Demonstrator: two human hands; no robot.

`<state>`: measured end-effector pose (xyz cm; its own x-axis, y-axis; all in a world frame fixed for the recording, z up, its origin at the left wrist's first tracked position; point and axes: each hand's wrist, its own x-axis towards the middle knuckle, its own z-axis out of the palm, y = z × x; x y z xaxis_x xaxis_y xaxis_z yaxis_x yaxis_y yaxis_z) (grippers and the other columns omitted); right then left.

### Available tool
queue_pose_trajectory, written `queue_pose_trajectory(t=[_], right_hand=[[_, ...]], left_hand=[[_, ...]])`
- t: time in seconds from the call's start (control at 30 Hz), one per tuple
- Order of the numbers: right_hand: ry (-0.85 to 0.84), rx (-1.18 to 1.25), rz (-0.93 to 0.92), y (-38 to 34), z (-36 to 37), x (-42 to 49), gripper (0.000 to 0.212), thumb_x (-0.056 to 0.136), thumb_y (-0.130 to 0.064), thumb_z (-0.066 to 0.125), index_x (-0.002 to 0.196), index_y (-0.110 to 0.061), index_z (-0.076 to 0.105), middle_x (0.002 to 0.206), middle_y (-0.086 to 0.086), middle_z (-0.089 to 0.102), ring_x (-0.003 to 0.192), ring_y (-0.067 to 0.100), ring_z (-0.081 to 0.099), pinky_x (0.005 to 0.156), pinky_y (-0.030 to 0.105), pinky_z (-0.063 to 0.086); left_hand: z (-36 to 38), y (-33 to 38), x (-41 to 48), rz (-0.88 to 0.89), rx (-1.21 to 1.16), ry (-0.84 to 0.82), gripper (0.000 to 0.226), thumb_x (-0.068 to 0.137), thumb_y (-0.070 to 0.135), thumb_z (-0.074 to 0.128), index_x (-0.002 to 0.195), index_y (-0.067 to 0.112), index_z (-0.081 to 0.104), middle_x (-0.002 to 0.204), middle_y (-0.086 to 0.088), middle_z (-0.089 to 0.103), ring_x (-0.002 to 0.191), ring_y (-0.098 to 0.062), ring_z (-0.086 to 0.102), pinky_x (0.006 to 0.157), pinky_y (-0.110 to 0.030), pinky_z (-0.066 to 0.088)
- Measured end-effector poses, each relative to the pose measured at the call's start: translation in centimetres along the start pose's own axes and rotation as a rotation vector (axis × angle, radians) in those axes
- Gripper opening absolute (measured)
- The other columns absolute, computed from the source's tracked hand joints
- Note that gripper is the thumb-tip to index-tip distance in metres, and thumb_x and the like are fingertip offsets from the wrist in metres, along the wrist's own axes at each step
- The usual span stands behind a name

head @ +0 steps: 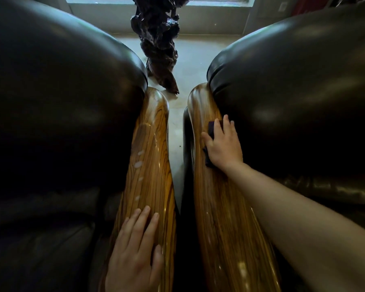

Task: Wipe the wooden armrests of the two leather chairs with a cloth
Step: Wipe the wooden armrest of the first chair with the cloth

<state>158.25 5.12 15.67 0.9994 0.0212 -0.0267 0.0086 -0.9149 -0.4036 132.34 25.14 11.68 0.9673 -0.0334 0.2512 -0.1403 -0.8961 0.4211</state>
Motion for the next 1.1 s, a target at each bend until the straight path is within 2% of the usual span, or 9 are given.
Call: queue_pose_trajectory(t=[0.2,0.33,0.4,0.57,0.67,0.8,0.93,1.0,1.1], right_hand=[[-0.048,-0.071,-0.332,0.8,0.4,-5.8,0.063,0.101,-0.058,0.030,0.156,-0.029,0.029,0.168,-0.004,0.013,0.155,0.017,0.002,0.124,0.043,0.009],[-0.109,-0.168,-0.626,4.4,-0.1,-12.0,0.059,0.103,-0.058,0.029,0.156,-0.033,0.026,0.168,-0.008,0.009,0.155,0.014,0.000,0.120,0.039,0.009],[-0.113,-0.204,-0.587,5.3,-0.6,-10.5,0.065,0.101,-0.063,0.027,0.158,-0.034,0.018,0.169,-0.008,0.005,0.155,0.014,-0.001,0.121,0.036,0.007],[-0.066,-0.152,-0.201,1.4,-0.2,-2.2,0.073,0.098,-0.066,0.026,0.159,-0.027,0.016,0.169,0.003,0.003,0.155,0.023,-0.002,0.124,0.043,0.004],[-0.024,-0.138,-0.175,-0.2,0.5,-2.3,0.067,0.100,-0.061,0.028,0.158,-0.029,0.021,0.169,0.003,0.006,0.155,0.025,0.000,0.124,0.045,0.006],[-0.038,-0.163,-0.450,2.6,0.7,-10.8,0.056,0.104,-0.055,0.028,0.157,-0.034,0.025,0.169,-0.006,0.005,0.155,0.021,0.000,0.123,0.048,0.015],[-0.157,-0.238,-0.771,8.7,-0.3,-15.2,0.060,0.105,-0.054,0.029,0.159,-0.031,0.019,0.169,-0.002,0.008,0.155,0.024,0.007,0.120,0.051,0.021],[-0.140,-0.229,-0.648,9.0,-0.8,-12.1,0.063,0.102,-0.062,0.023,0.159,-0.035,0.013,0.169,-0.003,0.003,0.155,0.020,0.003,0.121,0.049,0.019],[-0.100,-0.039,-0.151,6.1,-0.4,-6.4,0.069,0.098,-0.067,0.024,0.158,-0.035,0.013,0.169,0.000,0.000,0.154,0.031,0.005,0.122,0.049,0.013]], left_hand=[[-0.7,0.7,-0.3,-0.062,0.002,-0.056,0.058,0.086,0.030,0.046,0.141,0.012,0.048,0.152,-0.006,0.038,0.144,-0.019,0.025,0.117,-0.040,0.019],[-0.4,0.5,-0.5,-0.072,0.013,-0.081,0.060,0.088,0.032,0.045,0.145,0.017,0.041,0.155,-0.003,0.034,0.148,-0.017,0.020,0.119,-0.042,0.018],[-0.2,0.3,-0.6,-0.073,0.014,-0.094,0.061,0.088,0.033,0.044,0.147,0.019,0.037,0.156,-0.002,0.032,0.149,-0.017,0.018,0.120,-0.042,0.016],[-0.3,0.3,-0.7,-0.076,0.039,-0.104,0.063,0.088,0.033,0.046,0.148,0.020,0.035,0.156,-0.002,0.032,0.149,-0.018,0.019,0.120,-0.042,0.015],[-0.3,0.4,-0.7,-0.075,0.051,-0.112,0.062,0.088,0.033,0.047,0.148,0.018,0.037,0.155,-0.004,0.035,0.148,-0.020,0.022,0.120,-0.044,0.017],[-0.5,0.6,-0.7,-0.095,0.035,-0.125,0.063,0.088,0.033,0.046,0.149,0.020,0.035,0.157,-0.002,0.033,0.149,-0.018,0.019,0.121,-0.041,0.013],[-0.6,0.6,-0.7,-0.097,0.027,-0.131,0.062,0.089,0.033,0.046,0.149,0.020,0.034,0.157,-0.002,0.032,0.148,-0.018,0.019,0.122,-0.041,0.013],[-0.5,0.5,-0.6,-0.095,0.016,-0.115,0.062,0.089,0.032,0.046,0.148,0.020,0.035,0.156,-0.002,0.033,0.148,-0.018,0.020,0.121,-0.041,0.014],[-0.3,0.5,-0.7,-0.086,0.022,-0.102,0.061,0.089,0.032,0.046,0.148,0.019,0.037,0.156,-0.002,0.034,0.148,-0.019,0.022,0.121,-0.041,0.015]])
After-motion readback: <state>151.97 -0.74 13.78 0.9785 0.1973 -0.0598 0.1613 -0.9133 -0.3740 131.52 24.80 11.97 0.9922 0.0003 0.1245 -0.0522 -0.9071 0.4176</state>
